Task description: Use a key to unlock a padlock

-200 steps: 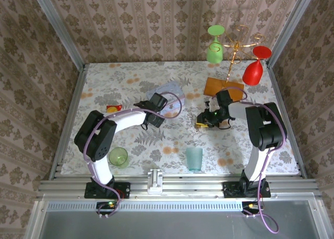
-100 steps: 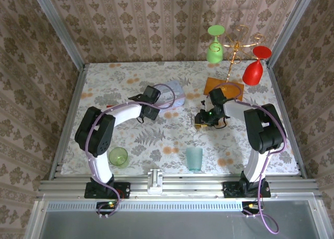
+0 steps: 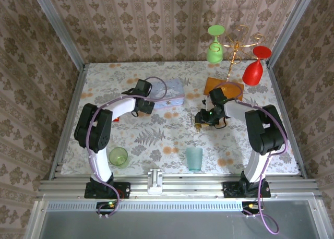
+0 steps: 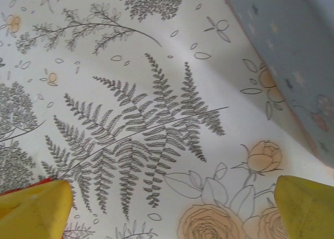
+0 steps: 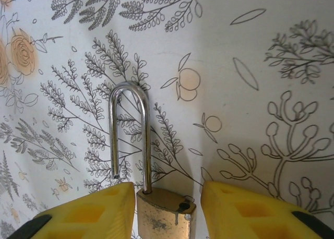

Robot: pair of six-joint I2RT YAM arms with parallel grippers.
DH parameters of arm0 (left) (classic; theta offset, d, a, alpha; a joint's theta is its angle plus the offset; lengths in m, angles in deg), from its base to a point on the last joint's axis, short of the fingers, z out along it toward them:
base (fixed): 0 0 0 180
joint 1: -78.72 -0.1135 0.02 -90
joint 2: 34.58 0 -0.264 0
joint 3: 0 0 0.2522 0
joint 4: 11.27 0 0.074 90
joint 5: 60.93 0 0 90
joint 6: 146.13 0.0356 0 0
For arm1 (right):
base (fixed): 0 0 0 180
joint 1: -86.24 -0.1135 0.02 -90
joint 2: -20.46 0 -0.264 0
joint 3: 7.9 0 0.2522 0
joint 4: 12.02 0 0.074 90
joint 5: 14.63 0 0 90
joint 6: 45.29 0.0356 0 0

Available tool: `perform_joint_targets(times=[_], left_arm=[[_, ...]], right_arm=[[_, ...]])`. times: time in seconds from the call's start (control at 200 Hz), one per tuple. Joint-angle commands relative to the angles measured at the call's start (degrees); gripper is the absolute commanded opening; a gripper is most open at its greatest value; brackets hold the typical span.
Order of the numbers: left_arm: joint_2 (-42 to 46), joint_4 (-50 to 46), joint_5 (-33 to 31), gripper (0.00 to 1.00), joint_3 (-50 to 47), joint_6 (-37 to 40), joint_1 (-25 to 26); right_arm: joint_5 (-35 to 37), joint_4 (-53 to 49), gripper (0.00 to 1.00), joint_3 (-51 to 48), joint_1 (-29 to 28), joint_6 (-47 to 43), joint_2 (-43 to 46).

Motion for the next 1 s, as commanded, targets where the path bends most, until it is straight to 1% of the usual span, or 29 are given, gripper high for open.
perform_joint_targets(times=[0.0, 0.06, 0.105, 0.125, 0.14, 0.15, 0.17, 0.2, 0.21, 0.225, 0.29, 0.37, 0.465, 0.525, 0.595, 0.61, 0.655, 0.71, 0.77, 0.83, 0.895, 0.995], left_arm=[[2.02, 1.61, 5.71, 1.00, -0.07, -3.16, -2.89], [3.38, 3.16, 11.78, 1.00, -0.95, -5.75, -5.41], [4.53, 2.91, 13.01, 1.00, -0.97, -6.34, -6.13], [5.26, 2.34, 13.53, 1.00, -0.74, -6.49, -6.28], [5.61, 1.76, 13.88, 1.00, -0.65, -6.46, -6.33], [6.18, 1.40, 13.96, 1.00, -0.56, -6.46, -6.33], [7.17, 0.73, 13.99, 1.00, -0.42, -6.46, -6.33], [8.82, 0.10, 13.91, 1.00, -0.66, -6.46, -6.17], [9.44, -0.09, 13.94, 1.00, -0.70, -6.46, -6.16], [10.33, -0.30, 13.98, 1.00, -0.93, -6.52, -6.23], [14.14, -1.28, 14.05, 1.00, -1.79, -6.84, -6.80], [18.03, -3.00, 16.09, 1.00, -2.53, -7.22, -8.88], [23.51, -1.79, 16.33, 1.00, -5.58, -7.57, -13.96], [27.39, 1.36, 13.89, 1.00, -8.62, -7.28, -16.75], [31.40, 8.63, 8.38, 1.00, -14.32, -5.10, -18.42], [31.99, 10.72, 7.34, 1.00, -15.96, -3.91, -18.64], [33.45, 16.29, 6.64, 1.00, -19.94, -1.42, -19.42], [34.43, 21.01, 8.84, 1.00, -23.67, -0.05, -21.26], [34.55, 26.23, 9.76, 1.00, -27.42, 2.43, -22.18], [33.93, 31.55, 8.42, 1.00, -30.70, 3.71, -22.16], [32.19, 34.21, 7.88, 1.00, -32.31, 4.56, -22.29], [30.19, 37.50, 8.20, 1.00, -34.30, 5.81, -22.45]], right_arm=[[7.09, -1.28, 0.43, -1.04, 0.60, 0.71, 1.79], [7.30, -1.46, 0.45, -0.64, 0.67, 0.64, 2.17], [7.74, -1.02, 0.47, -0.73, 0.52, 0.72, 2.71], [7.79, -0.79, 0.51, -0.77, 0.51, 0.80, 3.10], [7.61, -0.60, 0.59, -0.84, 0.55, 0.82, 3.27], [7.43, -0.45, 0.62, -0.86, 0.52, 0.86, 3.40], [7.09, -0.20, 0.70, -0.86, 0.60, 0.77, 3.84], [6.85, 0.11, 0.87, -0.91, 0.52, 0.93, 4.53], [6.84, 0.15, 0.95, -0.92, 0.51, 1.06, 4.82], [6.91, 0.29, 0.99, -0.99, 0.51, 1.11, 5.28], [7.96, 0.46, 1.00, -1.12, 0.55, 1.21, 7.34], [10.62, -0.19, 1.00, -0.86, 0.56, 0.52, 10.07], [15.85, -0.49, 1.00, -1.03, 0.51, -1.43, 14.60], [20.99, 0.58, 1.00, -2.14, 0.51, -4.13, 17.96], [29.88, 4.23, 1.00, -4.90, 0.92, -8.52, 21.93], [30.66, 5.07, 1.00, -5.52, 1.18, -9.41, 22.66], [31.00, 7.91, 1.00, -7.10, 2.42, -11.42, 24.55], [31.45, 11.69, 1.00, -9.61, 3.63, -13.96, 26.99], [32.12, 19.59, 1.00, -14.00, 4.58, -18.47, 28.57], [33.11, 26.84, 1.00, -17.86, 5.34, -21.72, 29.03], [32.38, 33.70, 1.00, -21.09, 7.03, -22.71, 28.51], [28.38, 42.86, 1.00, -24.57, 10.14, -20.82, 26.68]])
